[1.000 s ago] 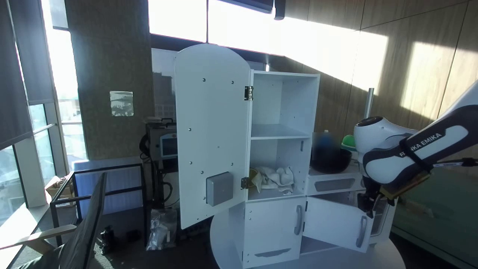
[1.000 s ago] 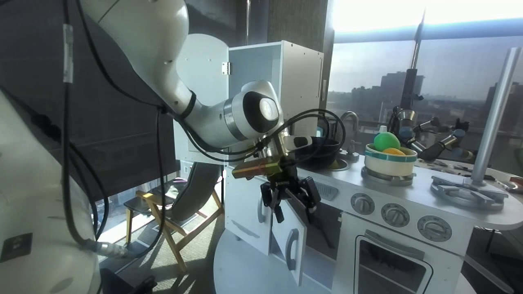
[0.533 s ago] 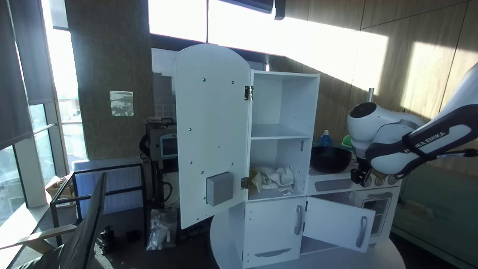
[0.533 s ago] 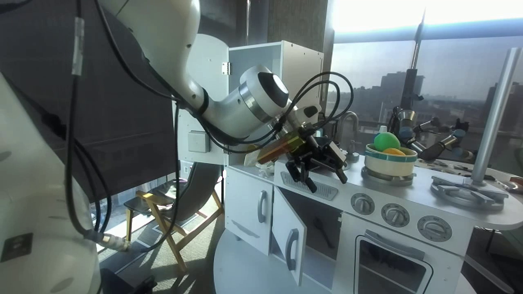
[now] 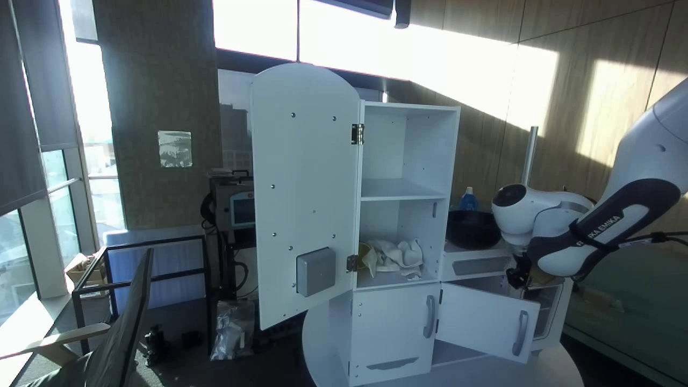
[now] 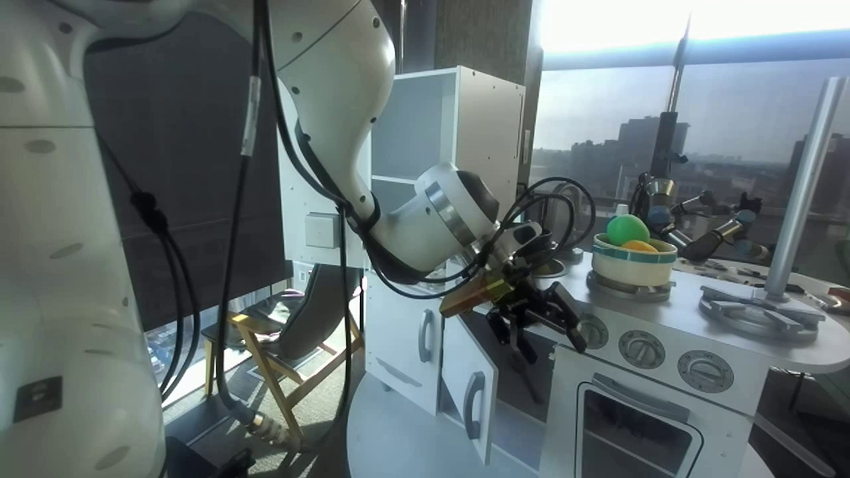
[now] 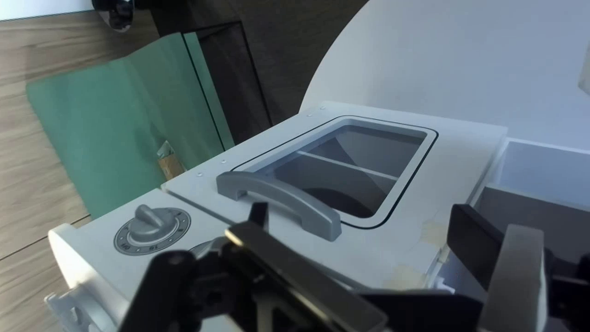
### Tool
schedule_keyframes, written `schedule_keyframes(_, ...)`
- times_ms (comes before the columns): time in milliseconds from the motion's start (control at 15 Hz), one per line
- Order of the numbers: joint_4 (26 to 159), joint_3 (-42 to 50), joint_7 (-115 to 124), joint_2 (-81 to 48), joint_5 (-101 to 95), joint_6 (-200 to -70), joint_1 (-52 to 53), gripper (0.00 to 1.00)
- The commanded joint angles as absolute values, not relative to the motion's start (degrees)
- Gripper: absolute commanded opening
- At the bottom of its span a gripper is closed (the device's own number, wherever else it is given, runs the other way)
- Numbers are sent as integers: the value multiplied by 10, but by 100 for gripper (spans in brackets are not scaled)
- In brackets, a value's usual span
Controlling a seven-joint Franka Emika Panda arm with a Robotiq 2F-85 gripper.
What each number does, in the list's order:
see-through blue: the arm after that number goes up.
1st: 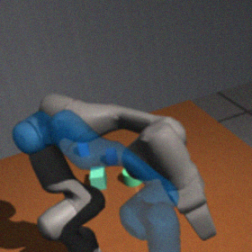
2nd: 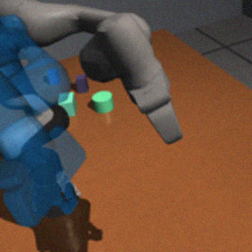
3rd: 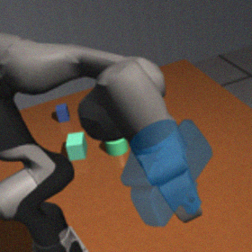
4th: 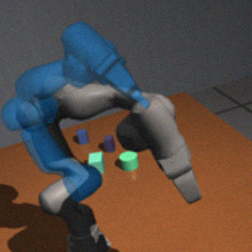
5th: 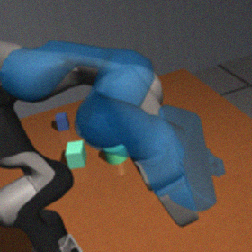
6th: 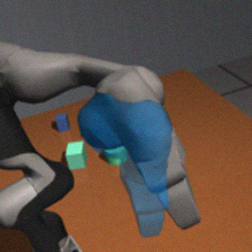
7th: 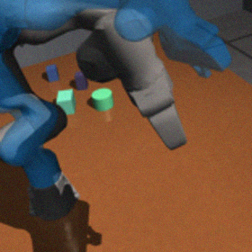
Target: Open the door of the cabinet under the sink, then put the black bowl in the same cabinet and close the door
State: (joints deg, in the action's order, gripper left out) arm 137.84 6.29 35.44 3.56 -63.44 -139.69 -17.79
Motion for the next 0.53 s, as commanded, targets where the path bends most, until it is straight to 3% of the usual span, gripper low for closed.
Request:
schedule_keyframes(0,1390,88,318,17,-561,-1426,-151,100)
schedule_keyframes(467,1438,77,224,61,-415,-1423,-113,100)
